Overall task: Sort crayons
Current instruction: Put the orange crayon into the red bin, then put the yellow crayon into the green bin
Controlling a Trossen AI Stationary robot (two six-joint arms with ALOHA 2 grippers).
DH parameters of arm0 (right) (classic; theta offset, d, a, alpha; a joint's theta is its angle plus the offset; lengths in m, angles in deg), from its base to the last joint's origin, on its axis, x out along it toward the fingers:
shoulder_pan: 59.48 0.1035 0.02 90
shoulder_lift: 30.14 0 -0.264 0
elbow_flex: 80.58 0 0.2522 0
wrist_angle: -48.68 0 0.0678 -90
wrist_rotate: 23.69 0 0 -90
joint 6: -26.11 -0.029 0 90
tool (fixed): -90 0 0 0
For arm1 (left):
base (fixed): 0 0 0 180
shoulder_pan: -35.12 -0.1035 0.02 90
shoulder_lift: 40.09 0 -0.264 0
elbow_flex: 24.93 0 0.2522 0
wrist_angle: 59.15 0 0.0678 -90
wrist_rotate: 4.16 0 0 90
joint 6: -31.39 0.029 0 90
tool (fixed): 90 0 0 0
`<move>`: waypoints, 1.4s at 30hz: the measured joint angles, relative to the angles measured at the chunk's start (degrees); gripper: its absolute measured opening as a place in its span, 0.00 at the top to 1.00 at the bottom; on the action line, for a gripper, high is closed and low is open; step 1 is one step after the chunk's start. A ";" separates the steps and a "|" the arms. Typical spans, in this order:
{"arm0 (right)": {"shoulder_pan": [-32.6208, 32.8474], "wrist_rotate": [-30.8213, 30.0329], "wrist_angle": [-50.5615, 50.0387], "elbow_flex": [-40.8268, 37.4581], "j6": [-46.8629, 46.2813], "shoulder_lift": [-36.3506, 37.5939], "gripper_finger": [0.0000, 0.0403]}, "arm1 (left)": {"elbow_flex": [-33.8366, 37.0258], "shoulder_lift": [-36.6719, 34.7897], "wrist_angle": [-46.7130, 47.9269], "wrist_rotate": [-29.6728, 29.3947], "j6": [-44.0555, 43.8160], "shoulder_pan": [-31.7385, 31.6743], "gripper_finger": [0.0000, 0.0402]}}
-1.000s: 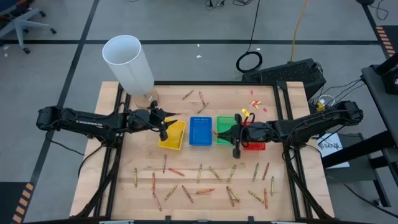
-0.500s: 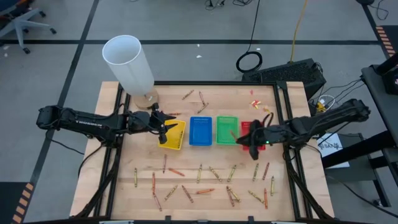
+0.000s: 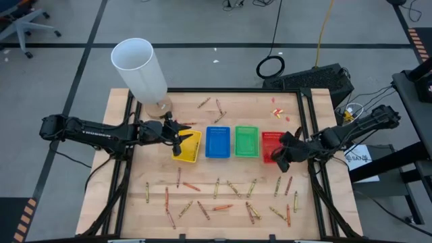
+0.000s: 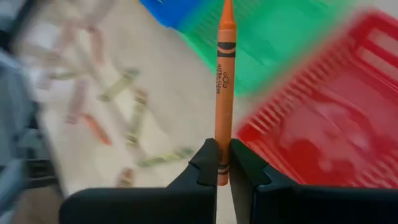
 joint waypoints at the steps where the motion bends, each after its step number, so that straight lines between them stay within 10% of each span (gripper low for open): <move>1: 0.10 0.00 -2.62 0.00 -2.19 -0.19 1.00 | 0.00 0.00 0.00 -0.01 0.00 0.00 0.65; 31: 0.14 -10.61 -15.16 0.00 -30.72 -20.08 0.99 | 0.00 0.01 0.02 1.08 1.29 0.00 0.65; 42: 0.14 -10.71 -16.11 0.00 -28.65 -20.91 0.73 | 0.00 0.01 0.02 1.33 -0.01 0.00 0.65</move>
